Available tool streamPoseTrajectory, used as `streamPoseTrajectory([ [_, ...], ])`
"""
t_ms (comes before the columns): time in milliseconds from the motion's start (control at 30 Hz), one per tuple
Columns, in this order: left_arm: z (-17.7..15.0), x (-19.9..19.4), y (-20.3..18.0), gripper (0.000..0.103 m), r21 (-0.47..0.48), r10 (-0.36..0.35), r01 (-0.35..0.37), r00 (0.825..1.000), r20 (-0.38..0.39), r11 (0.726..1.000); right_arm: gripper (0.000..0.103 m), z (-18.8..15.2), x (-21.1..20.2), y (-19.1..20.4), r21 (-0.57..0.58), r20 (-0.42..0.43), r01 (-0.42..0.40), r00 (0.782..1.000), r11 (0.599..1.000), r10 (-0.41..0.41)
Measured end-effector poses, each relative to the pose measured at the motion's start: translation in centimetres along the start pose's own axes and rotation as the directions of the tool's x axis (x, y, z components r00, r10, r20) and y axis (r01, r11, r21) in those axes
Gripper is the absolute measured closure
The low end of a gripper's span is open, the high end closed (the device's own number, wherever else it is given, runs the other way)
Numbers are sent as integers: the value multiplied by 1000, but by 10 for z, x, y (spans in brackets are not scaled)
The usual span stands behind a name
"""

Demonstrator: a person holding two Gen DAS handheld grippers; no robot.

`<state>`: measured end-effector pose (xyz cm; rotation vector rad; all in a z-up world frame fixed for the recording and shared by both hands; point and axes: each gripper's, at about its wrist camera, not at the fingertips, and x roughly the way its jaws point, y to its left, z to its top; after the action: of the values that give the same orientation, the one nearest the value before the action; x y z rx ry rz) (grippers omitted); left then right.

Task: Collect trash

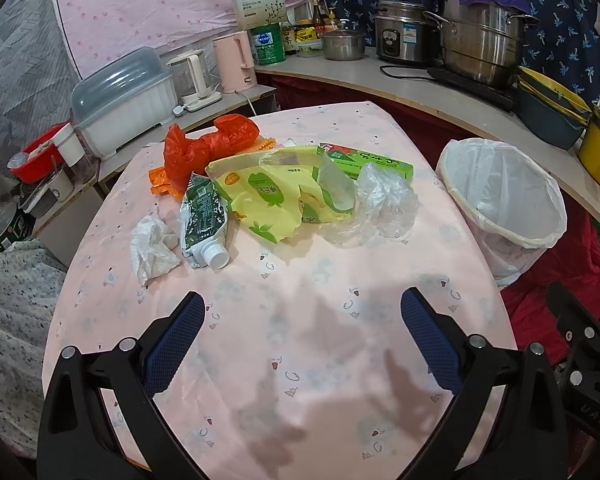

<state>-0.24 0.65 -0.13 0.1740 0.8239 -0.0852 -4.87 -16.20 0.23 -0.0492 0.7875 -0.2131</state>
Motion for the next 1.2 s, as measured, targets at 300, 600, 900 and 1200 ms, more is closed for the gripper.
streamPoseTrajectory([
  [300,0,1,-3,9,5,-1,1,1000,4,1000,7,0,1,-3,4,-1,3,1000,1000,-3],
  [600,1,1,-4,9,8,-2,2,1000,4,1000,7,0,2,-3,8,-1,3,1000,1000,-3],
  [900,1,1,-5,9,8,-2,2,1000,5,1000,7,1,4,-6,9,-1,4,1000,1000,-4],
  [1200,1,1,-5,9,8,-2,2,1000,5,1000,7,2,4,-6,8,0,4,1000,1000,-4],
])
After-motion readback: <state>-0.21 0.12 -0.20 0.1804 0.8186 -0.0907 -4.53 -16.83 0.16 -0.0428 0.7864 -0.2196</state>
